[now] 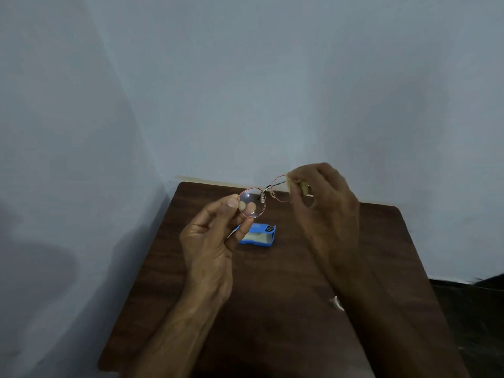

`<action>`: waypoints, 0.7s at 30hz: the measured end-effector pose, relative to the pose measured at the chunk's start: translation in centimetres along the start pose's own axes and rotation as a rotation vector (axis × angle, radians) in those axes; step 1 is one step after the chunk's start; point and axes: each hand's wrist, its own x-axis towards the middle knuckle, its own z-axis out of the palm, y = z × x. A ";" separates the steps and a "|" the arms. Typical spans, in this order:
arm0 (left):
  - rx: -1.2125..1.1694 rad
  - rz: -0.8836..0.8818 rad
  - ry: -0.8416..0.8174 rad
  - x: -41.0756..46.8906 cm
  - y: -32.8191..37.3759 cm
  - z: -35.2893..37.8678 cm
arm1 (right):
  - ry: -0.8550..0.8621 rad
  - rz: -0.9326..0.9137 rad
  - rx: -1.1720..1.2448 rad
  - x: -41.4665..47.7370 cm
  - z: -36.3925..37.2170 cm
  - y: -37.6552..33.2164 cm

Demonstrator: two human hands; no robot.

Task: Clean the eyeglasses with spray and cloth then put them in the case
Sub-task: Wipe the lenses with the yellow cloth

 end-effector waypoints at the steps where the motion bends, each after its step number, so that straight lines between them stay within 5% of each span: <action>1: 0.007 0.005 0.005 0.0 -0.1 0.3 | -0.008 -0.025 0.019 0.2 0.1 0.0; 5: 0.037 0.033 0.021 0.1 -0.3 1.2 | -0.084 -0.150 0.119 -1.1 0.0 -0.3; 10: 0.058 0.050 0.034 0.4 -0.6 1.8 | -0.037 -0.010 0.087 0.8 0.4 1.7; 16: 0.006 0.036 0.057 0.6 -0.9 2.6 | -0.093 -0.159 0.130 -0.2 0.3 1.6; 21: -0.027 0.036 0.062 1.3 -0.8 3.6 | 0.026 -0.049 0.092 2.4 0.6 4.1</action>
